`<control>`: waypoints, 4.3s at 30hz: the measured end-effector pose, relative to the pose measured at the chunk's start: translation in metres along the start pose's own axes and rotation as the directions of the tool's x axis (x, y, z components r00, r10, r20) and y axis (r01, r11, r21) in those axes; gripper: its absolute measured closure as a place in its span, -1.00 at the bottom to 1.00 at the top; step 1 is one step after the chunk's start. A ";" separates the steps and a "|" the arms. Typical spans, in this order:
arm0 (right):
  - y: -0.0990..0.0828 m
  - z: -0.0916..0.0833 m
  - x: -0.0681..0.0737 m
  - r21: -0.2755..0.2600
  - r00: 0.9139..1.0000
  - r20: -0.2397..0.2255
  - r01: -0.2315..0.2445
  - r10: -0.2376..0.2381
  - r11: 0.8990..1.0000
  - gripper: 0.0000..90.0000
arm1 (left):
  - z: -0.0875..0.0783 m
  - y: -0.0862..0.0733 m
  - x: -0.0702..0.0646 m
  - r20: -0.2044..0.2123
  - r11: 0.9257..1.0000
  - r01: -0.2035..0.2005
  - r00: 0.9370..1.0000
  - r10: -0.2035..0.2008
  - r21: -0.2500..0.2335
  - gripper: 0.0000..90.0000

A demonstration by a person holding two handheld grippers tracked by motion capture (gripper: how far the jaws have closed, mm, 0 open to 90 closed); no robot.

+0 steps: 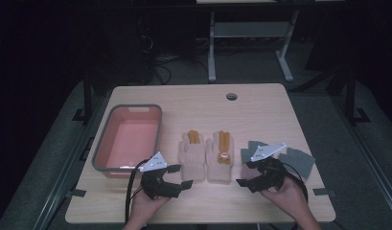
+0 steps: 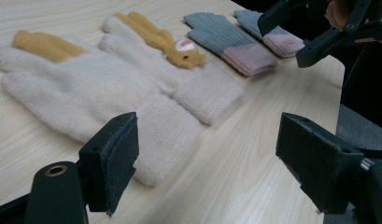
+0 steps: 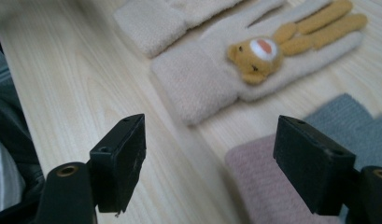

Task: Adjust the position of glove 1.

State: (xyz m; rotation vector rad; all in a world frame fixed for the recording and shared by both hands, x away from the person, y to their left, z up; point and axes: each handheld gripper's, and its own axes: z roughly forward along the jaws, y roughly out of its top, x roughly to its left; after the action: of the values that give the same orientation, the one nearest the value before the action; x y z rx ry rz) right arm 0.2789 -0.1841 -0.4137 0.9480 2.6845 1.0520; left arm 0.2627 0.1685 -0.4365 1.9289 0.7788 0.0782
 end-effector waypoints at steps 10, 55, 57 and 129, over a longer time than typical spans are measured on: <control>0.032 0.006 -0.006 0.030 0.999 -0.017 0.046 -0.046 0.998 -0.43 | -0.002 0.001 0.003 -0.011 1.000 0.004 1.000 -0.004 -0.012 -0.53; 0.081 0.096 -0.034 0.301 0.989 0.029 0.130 -0.146 0.945 -0.05 | -0.003 0.003 -0.003 -0.017 0.999 -0.033 0.999 0.033 -0.015 -0.53; 0.080 0.098 -0.035 0.303 0.988 0.035 0.134 -0.152 0.943 0.01 | -0.003 0.003 -0.003 -0.018 0.999 -0.033 0.999 0.033 -0.017 -0.53; 0.154 0.065 0.009 0.121 0.973 0.039 0.220 -0.226 0.968 0.30 | -0.010 0.003 -0.008 -0.017 0.998 -0.010 1.000 0.009 -0.059 -0.52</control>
State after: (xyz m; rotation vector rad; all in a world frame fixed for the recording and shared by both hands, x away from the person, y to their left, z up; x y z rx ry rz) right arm 0.3708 -0.0542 -0.3624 0.6574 2.7530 0.8227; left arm 0.2541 0.1716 -0.4272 1.8778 0.7699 0.1219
